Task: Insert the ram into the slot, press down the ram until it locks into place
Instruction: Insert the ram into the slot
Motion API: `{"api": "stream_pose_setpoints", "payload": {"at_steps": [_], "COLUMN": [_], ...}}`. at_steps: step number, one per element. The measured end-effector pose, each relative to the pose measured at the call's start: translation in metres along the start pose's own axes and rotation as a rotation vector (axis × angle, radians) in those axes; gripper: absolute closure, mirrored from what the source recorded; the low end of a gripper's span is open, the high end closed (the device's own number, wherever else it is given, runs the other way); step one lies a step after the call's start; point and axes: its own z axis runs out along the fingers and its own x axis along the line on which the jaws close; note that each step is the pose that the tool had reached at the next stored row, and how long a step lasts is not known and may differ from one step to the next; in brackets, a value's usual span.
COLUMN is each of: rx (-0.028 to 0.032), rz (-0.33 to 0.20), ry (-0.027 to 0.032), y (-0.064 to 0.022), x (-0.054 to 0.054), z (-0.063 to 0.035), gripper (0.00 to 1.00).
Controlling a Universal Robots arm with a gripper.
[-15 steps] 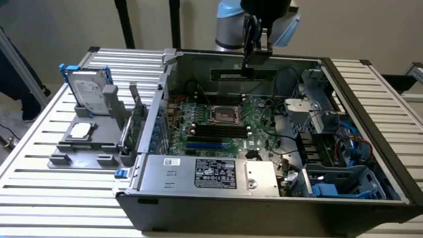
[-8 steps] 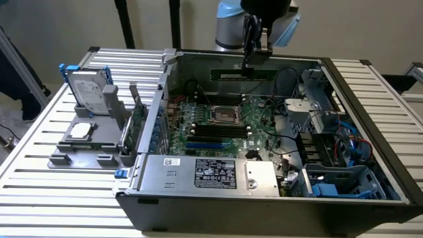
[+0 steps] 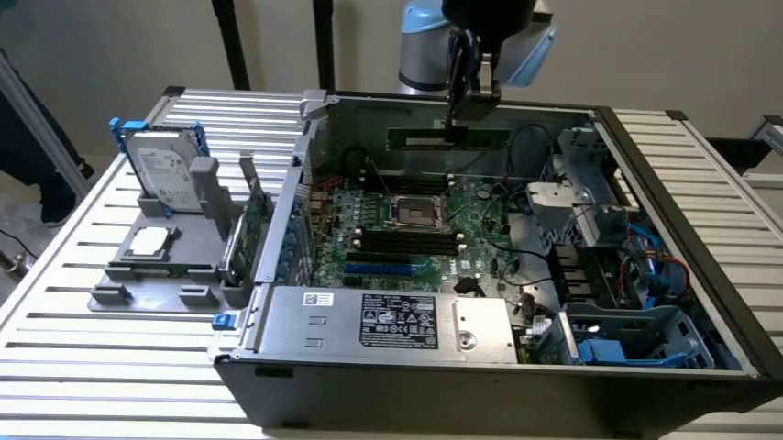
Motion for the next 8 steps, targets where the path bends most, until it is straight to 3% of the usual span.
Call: {"api": "stream_pose_setpoints", "payload": {"at_steps": [3,8], "rx": [0.0001,0.0007], "rz": [0.006,0.035], "ry": [0.0009,0.0077], "y": [0.0054,0.0112], "x": [0.000,0.000], "z": [0.0051,0.0145], "gripper": [0.87,0.87]}}
